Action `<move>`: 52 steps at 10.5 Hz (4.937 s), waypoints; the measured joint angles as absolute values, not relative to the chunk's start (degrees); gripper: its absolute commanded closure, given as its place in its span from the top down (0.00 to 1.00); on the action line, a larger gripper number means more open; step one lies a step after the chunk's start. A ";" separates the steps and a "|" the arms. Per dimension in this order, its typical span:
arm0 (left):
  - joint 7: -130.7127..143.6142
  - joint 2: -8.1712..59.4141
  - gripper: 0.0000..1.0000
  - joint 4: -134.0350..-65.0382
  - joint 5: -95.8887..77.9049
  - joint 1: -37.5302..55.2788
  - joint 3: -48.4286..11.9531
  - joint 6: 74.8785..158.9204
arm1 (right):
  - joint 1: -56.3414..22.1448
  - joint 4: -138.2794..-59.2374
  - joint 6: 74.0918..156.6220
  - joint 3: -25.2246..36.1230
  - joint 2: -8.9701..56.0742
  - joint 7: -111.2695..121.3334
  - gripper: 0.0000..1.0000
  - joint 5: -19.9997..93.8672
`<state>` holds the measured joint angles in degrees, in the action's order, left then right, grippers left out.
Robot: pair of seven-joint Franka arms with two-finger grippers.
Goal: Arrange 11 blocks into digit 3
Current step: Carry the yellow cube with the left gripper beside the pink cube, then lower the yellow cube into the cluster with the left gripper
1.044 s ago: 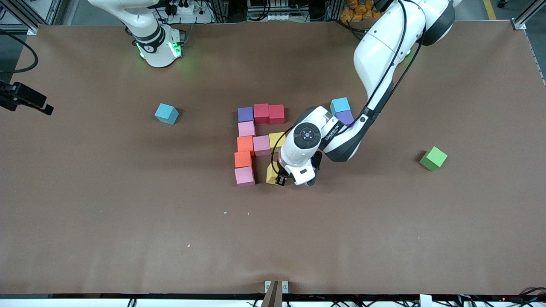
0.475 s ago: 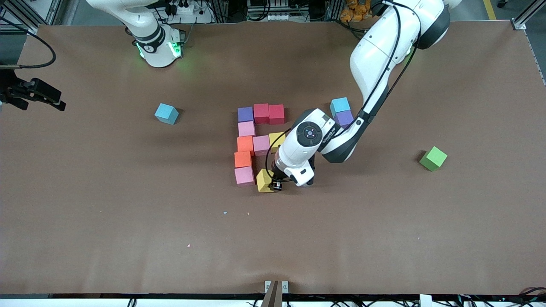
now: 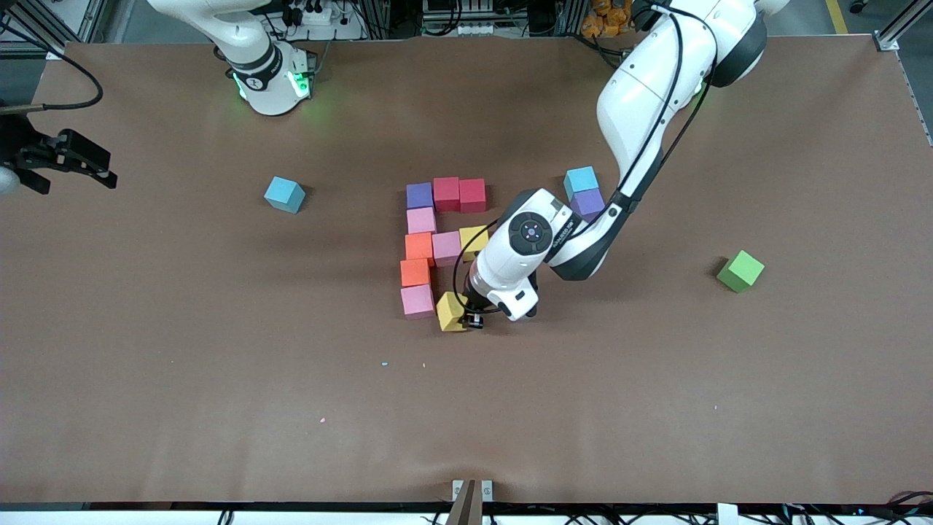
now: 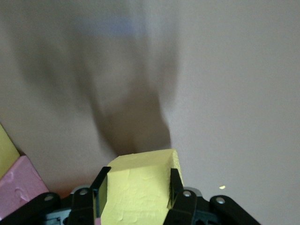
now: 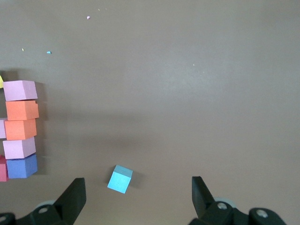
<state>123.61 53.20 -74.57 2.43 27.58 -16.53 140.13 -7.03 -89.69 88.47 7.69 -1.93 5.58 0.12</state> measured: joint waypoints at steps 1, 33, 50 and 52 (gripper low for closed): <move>122.47 53.17 0.00 -74.20 2.43 27.56 -16.50 136.72 | -6.76 -89.01 88.48 7.34 -1.51 5.84 1.00 0.12; 120.28 55.14 0.24 -70.47 2.43 30.98 -14.54 133.79 | -6.39 -87.53 87.68 6.74 -0.01 6.03 1.00 0.12; 118.52 56.03 1.00 -70.60 2.43 31.75 -14.28 133.79 | -5.76 -87.53 88.27 6.75 0.60 6.03 1.00 0.12; 116.34 56.03 1.00 -70.57 2.43 31.77 -14.15 133.80 | -5.76 -87.53 88.27 6.75 0.61 6.03 1.00 0.12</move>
<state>116.34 56.03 -70.57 2.43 31.77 -14.15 133.80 -5.76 -87.53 88.27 6.75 0.61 6.03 0.12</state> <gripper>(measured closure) 0.000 0.000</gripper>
